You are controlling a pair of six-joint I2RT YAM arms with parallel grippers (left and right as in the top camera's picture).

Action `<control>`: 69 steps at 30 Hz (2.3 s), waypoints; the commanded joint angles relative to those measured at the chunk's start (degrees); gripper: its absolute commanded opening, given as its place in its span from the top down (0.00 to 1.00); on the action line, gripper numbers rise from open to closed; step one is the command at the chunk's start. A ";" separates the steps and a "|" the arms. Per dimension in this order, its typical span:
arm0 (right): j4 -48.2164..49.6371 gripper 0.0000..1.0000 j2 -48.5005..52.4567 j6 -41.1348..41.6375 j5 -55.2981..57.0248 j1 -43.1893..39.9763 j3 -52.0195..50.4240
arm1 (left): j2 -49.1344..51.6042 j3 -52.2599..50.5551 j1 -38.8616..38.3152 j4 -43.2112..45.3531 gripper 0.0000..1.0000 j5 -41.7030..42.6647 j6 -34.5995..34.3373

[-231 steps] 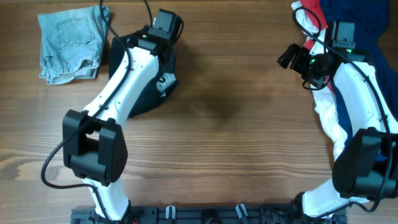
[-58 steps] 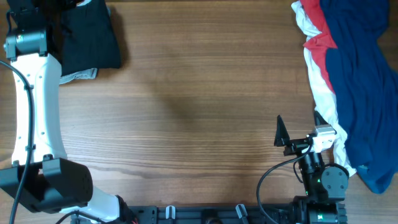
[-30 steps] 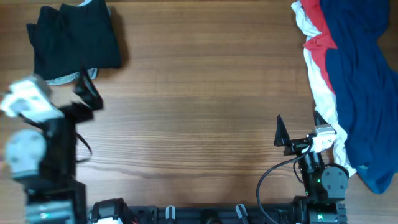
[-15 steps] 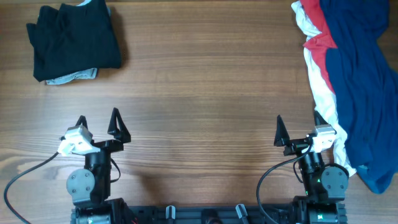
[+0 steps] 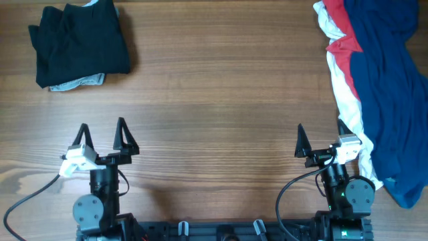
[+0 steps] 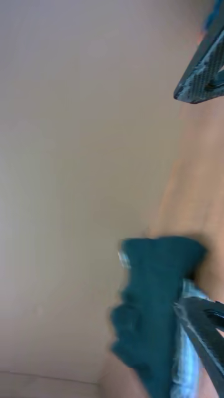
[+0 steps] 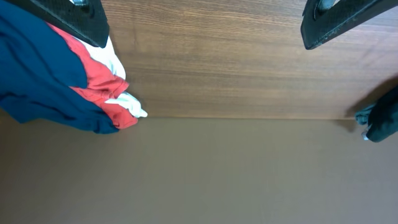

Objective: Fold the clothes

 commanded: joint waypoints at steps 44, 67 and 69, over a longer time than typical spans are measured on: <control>0.26 0.00 -0.26 -0.26 0.52 0.24 -0.07 | -0.52 -2.38 -0.04 -14.45 0.00 -0.59 -0.52; 0.26 0.00 -0.26 -0.24 0.52 0.24 -0.07 | -0.52 -2.38 -0.04 -14.45 0.00 -0.59 -0.52; 0.26 0.00 -0.26 -0.26 0.52 0.24 -0.07 | -0.52 -2.38 -0.04 -14.45 0.00 -0.59 -0.52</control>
